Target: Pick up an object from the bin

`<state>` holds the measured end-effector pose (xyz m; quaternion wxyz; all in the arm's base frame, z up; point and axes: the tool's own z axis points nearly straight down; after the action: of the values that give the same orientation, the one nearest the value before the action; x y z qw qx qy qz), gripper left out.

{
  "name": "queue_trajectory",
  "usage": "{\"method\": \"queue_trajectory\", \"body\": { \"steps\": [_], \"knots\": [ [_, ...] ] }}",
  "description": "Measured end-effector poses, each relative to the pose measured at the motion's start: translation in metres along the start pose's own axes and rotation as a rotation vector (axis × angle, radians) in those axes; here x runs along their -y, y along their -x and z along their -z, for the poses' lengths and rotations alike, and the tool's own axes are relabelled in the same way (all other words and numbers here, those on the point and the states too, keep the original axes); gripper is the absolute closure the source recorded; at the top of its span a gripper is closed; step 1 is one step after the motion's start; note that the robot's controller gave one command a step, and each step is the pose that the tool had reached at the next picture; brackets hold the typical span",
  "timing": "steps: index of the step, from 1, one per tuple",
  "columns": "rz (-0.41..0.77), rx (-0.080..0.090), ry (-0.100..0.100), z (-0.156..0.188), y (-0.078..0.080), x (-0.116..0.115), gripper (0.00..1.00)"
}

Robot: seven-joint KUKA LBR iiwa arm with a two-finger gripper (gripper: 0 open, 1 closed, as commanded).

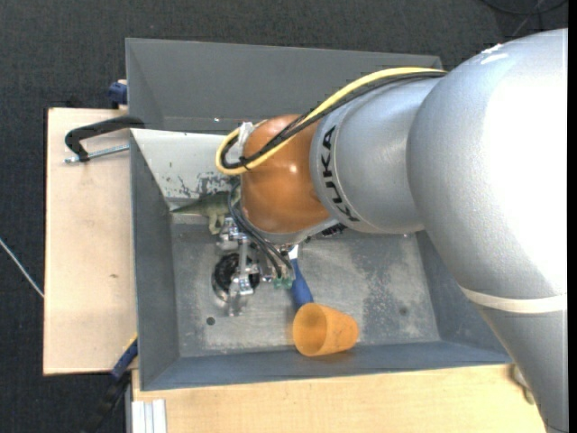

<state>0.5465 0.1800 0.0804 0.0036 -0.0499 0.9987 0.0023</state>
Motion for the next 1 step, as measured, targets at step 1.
{"method": "queue_trajectory", "body": {
  "steps": [1],
  "knots": [
    [-0.004,-0.002,-0.001,-0.0004,-0.0004,0.0023,1.0]
  ]
}}
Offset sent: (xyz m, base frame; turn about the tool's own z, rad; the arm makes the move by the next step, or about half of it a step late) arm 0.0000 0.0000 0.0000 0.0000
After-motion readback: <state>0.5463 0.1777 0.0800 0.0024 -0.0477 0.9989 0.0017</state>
